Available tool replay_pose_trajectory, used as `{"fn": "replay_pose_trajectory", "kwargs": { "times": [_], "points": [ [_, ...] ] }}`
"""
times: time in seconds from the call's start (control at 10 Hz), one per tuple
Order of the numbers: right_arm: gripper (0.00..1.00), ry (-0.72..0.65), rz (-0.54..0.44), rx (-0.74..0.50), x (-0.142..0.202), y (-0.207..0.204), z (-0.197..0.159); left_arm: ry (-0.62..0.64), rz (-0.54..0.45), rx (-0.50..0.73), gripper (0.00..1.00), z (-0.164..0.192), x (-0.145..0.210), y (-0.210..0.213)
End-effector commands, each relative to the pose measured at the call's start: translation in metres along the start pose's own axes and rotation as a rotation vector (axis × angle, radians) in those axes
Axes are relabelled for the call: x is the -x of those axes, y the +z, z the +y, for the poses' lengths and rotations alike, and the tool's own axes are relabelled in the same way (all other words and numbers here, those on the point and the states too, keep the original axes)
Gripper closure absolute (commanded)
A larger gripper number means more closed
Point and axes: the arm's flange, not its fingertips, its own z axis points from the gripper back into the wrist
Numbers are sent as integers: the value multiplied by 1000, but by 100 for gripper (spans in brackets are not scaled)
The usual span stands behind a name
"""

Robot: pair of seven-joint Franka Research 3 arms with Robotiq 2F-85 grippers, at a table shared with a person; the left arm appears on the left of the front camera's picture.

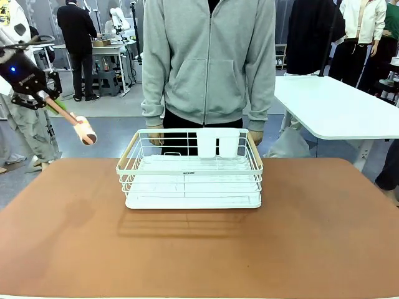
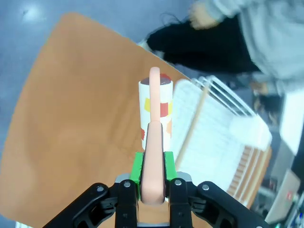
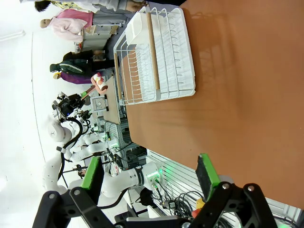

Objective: Clean the table.
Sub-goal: Place the Lint Roller down when the Dish drying rack is positioned in the middle of the table.

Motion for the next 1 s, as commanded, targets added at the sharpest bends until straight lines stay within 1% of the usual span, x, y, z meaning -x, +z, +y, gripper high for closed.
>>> {"fn": "replay_pose_trajectory", "kwargs": {
  "times": [0.0,0.1,0.3,0.4,0.5,0.7,0.9],
  "points": [
    [0,11,4,-7,1,2,2,237,-85,-65,78,-5,20,-5],
    [0,11,4,-7,1,2,2,367,-149,-63,78,-2,26,-15],
    [0,11,4,-7,1,2,2,558,-193,-66,78,2,38,-46],
    [0,11,4,-7,1,2,2,571,-191,-58,78,4,44,-62],
    [0,11,4,-7,1,2,2,621,-251,-35,78,7,47,-79],
    [0,11,4,-7,1,2,2,692,-288,-3,78,15,54,-102],
    [0,11,4,-7,1,2,2,713,-288,21,78,24,62,-120]
  ]
}}
